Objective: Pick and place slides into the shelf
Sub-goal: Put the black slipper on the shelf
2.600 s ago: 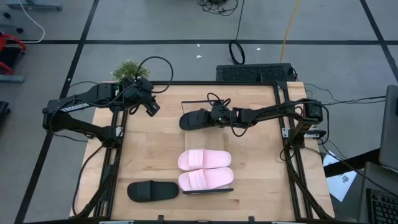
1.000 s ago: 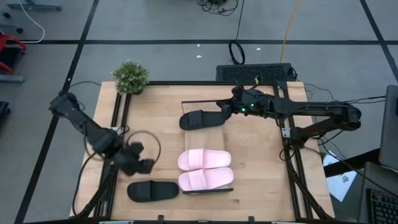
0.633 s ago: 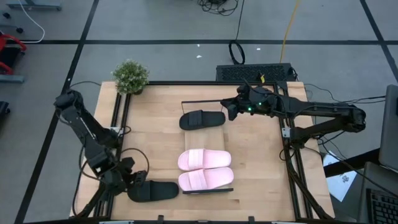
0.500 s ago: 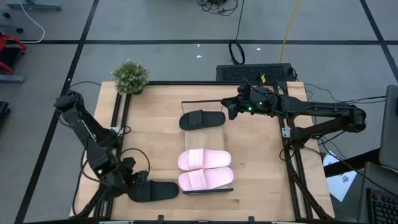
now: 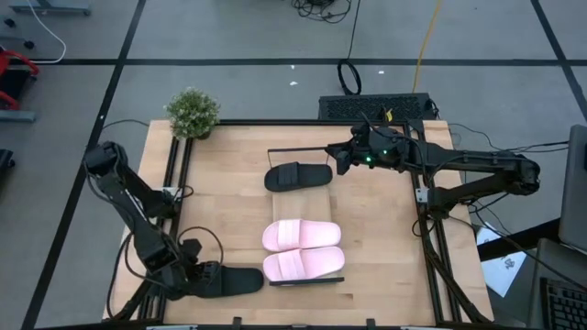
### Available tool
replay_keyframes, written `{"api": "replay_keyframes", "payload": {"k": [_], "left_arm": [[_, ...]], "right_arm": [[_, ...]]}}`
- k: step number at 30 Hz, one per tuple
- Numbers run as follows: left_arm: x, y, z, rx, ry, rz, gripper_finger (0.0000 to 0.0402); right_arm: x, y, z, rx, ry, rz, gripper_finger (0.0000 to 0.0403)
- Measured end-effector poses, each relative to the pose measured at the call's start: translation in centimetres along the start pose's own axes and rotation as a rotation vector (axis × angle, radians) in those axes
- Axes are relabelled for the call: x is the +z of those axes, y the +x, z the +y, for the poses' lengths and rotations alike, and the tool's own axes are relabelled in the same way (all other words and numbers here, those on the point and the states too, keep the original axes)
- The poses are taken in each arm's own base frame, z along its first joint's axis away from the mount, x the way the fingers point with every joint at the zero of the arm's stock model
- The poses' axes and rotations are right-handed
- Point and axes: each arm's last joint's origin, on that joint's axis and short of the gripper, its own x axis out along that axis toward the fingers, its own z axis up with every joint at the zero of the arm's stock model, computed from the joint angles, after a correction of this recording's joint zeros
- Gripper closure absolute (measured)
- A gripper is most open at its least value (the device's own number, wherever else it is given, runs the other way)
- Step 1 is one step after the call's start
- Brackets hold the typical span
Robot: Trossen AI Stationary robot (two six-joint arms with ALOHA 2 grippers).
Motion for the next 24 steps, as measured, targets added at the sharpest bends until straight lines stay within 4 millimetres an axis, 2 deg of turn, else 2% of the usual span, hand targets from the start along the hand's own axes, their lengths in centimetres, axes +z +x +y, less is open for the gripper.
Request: {"api": "replay_keyframes", "payload": {"k": [10,24], "left_arm": [[-0.7,1.6,-0.6,-0.075,0.014,-0.021,0.0172],[-0.9,1.7,-1.2,-0.206,0.019,-0.064,0.0172]], "right_arm": [[0.0,0.0,0.0,0.003,0.027,-0.003,0.0316],[0.2,0.0,0.1,0.016,0.028,-0.018,0.0316]]}}
